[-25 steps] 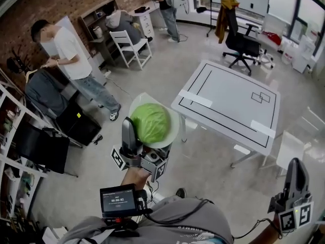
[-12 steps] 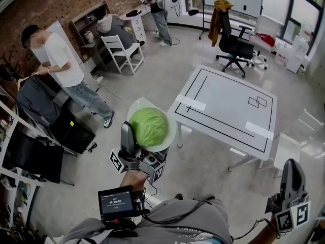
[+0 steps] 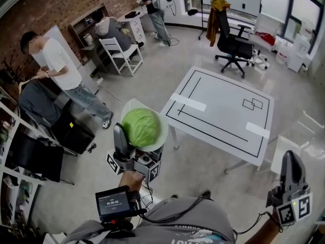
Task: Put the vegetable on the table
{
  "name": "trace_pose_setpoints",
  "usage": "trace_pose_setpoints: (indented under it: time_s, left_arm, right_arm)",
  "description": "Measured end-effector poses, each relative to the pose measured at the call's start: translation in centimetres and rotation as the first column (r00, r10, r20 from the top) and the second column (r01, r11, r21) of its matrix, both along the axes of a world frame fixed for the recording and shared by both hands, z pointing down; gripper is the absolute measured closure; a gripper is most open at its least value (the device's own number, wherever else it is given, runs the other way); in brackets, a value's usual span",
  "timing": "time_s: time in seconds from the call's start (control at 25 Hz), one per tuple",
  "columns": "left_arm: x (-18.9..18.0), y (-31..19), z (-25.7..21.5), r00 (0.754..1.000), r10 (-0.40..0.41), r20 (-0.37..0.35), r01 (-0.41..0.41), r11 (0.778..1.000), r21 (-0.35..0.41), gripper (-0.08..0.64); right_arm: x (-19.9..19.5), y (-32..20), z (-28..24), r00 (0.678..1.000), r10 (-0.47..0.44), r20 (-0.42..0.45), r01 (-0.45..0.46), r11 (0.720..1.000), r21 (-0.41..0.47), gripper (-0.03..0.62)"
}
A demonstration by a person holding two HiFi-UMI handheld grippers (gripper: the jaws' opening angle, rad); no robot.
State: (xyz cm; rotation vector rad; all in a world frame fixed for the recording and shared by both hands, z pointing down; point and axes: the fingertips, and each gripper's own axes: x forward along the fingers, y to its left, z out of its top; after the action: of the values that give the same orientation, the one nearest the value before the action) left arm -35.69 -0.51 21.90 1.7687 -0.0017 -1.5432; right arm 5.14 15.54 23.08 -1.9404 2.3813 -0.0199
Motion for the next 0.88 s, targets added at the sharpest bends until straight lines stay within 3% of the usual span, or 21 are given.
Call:
trace_pose_setpoints:
  time_s: [0.44, 0.88]
  left_arm:
    - [5.4, -0.1, 0.5, 0.998, -0.059, -0.015, 0.058, 0.998, -0.024, 0.192]
    - [10.0, 0.0, 0.6, 0.996, -0.009, -0.086, 0.004, 0.998, -0.059, 0.192]
  right_arm:
    - [6.1, -2.5, 0.6, 0.998, -0.066, 0.006, 0.066, 0.998, -0.015, 0.586]
    - [10.4, -1.5, 1.7, 0.998, -0.050, 0.029, 0.051, 0.998, -0.025, 0.586]
